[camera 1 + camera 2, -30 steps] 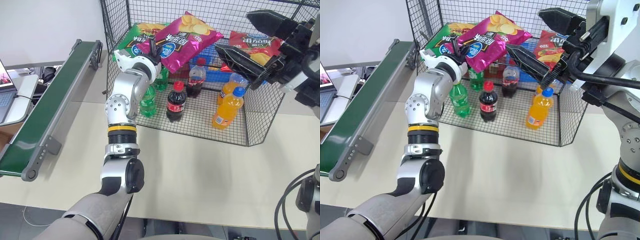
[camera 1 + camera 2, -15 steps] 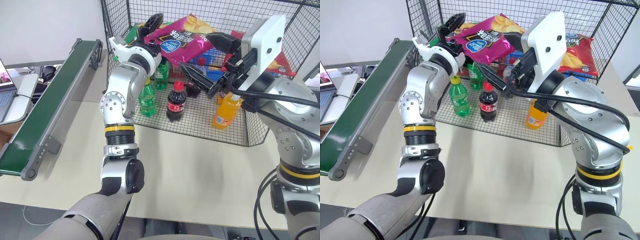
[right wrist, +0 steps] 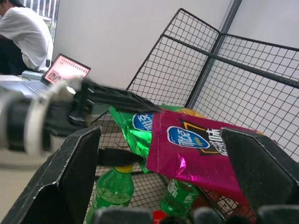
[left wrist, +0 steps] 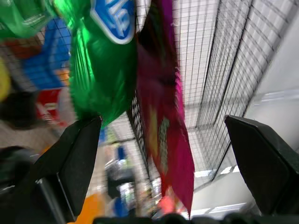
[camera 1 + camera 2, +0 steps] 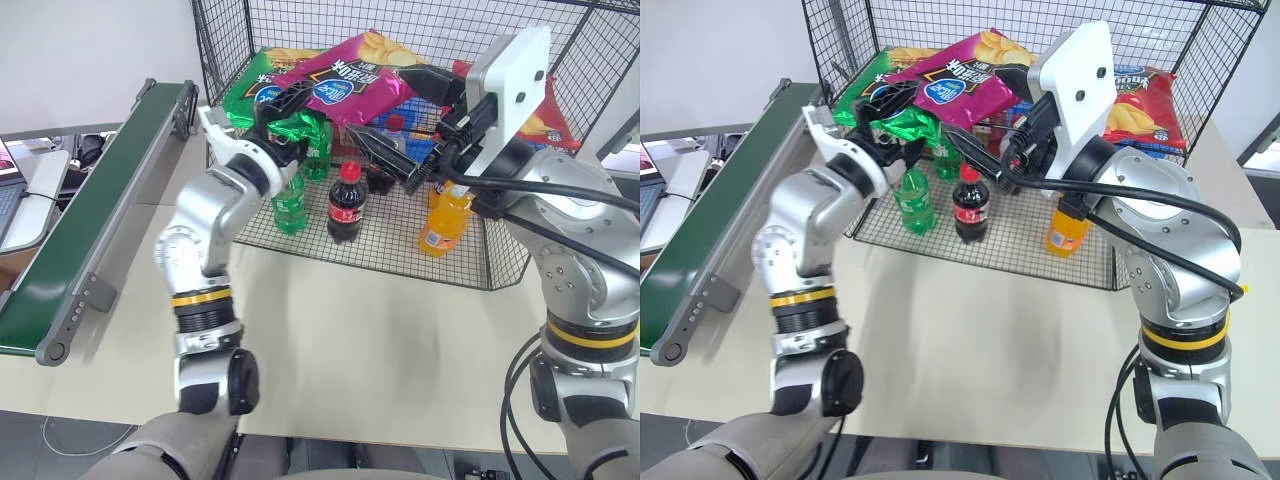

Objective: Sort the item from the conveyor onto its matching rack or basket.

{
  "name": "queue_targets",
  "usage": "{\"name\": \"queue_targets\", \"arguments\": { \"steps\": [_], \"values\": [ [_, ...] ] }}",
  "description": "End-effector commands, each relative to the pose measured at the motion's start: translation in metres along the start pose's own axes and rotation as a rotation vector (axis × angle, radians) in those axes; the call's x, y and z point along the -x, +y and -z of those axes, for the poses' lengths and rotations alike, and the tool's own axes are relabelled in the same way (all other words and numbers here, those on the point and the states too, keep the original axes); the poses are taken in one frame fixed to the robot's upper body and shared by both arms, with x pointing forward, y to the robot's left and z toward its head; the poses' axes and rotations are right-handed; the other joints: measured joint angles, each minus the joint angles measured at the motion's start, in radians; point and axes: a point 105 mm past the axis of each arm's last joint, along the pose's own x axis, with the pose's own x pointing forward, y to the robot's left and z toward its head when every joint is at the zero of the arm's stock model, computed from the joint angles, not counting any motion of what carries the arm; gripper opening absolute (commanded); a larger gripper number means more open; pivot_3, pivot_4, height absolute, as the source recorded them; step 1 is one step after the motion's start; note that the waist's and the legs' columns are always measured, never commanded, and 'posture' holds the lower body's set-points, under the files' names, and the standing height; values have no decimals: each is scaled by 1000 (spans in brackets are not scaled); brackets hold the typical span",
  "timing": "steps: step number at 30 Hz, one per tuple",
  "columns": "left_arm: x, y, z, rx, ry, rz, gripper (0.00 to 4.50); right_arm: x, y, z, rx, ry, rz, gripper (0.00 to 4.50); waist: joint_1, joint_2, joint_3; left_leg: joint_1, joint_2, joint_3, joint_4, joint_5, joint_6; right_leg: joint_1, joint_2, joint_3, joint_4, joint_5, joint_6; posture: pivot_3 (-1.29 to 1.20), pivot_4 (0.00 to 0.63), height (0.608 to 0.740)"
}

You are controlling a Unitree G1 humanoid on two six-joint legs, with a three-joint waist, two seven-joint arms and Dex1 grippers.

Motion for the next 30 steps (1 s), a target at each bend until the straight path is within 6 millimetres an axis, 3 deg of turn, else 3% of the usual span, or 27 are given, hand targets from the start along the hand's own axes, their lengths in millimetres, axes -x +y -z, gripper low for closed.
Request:
{"name": "queue_targets", "arguments": {
  "steps": [1,5,12,20,23,30],
  "values": [
    [22,-30,5,-247,105,100,4479,-6,2,-3,69,0,-7,4500,-4,0,0,0,0,0,0,0,0,0,0,0,0,0,0,0,150,740],
    [42,-47,4,-577,217,157,4479,-15,9,9,156,27,-26,4500,-9,0,0,1,0,-1,-1,1,-1,0,0,-1,0,0,0,0,150,740],
    [75,-52,-2,-1246,382,224,4479,-44,8,7,438,-27,21,4500,-19,2,1,3,-2,2,-6,1,-2,-2,1,0,-1,0,0,0,150,740],
    [84,-51,-17,-1410,375,242,4479,-59,8,6,656,-96,26,4500,-9,1,1,3,0,1,-12,-1,2,-4,0,-1,-1,0,0,0,150,740],
    [85,-55,-22,-1438,338,227,4500,-61,11,14,706,-81,-14,3663,-10,1,1,2,0,1,-11,-3,4,-4,-1,0,-1,0,0,0,150,740],
    [86,-52,-25,-1448,326,206,4500,-62,6,27,794,-35,-33,1236,-16,1,1,3,1,1,-11,-3,5,-4,0,0,1,0,0,0,150,740]
  ]
}}
